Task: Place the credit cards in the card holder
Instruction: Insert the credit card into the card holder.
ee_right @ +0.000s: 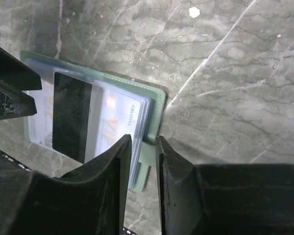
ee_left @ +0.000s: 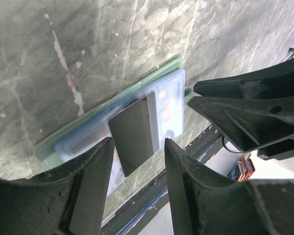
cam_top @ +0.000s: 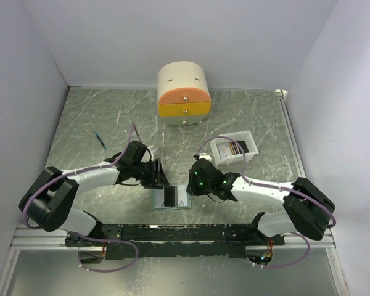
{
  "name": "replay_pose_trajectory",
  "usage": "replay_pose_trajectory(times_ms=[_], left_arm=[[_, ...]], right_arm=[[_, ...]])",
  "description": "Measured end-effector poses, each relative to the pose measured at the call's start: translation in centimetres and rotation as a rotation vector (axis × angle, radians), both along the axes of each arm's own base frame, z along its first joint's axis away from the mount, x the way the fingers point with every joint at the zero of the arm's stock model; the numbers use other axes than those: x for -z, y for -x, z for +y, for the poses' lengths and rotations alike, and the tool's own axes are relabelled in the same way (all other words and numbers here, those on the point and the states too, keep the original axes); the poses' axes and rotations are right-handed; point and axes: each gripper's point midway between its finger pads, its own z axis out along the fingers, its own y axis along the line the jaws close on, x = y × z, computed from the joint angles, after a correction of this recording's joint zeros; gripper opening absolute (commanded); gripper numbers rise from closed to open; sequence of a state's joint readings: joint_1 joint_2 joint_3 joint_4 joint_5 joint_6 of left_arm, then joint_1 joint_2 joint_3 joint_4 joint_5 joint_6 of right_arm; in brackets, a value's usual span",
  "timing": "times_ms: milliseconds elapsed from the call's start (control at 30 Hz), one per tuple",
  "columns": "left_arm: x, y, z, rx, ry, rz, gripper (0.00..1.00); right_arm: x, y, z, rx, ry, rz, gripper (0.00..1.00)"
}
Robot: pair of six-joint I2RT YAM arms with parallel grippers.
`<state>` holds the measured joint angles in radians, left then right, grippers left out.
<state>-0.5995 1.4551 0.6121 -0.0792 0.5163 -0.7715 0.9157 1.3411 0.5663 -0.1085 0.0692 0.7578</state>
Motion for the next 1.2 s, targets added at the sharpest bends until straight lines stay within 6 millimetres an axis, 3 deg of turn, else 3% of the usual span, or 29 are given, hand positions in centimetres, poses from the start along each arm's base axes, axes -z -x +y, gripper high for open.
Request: replay_pose_trajectory(times_ms=[300,500,767,1200], left_arm=[[-0.5,0.0,0.6,-0.020,-0.015,-0.027,0.62],[0.6,1.6,0.6,-0.015,0.002,0.003,0.63],[0.4,1.7,-0.2,-0.016,0.042,-0.009,0.65],[0.5,2.6,-1.6,-0.005,0.078,0.012,0.64]], right_arm=[[-1.0,0.0,-0.3,0.003,-0.004,-0.015,0.27],[-0.9,0.2,-0.3,0.001,-0.013,-0.009,0.27],[0.5,1.1,-0.5,-0.008,-0.012,0.029,0.29],[0.5,1.2,0.1,-0.008,-0.053,0.032,0.29]])
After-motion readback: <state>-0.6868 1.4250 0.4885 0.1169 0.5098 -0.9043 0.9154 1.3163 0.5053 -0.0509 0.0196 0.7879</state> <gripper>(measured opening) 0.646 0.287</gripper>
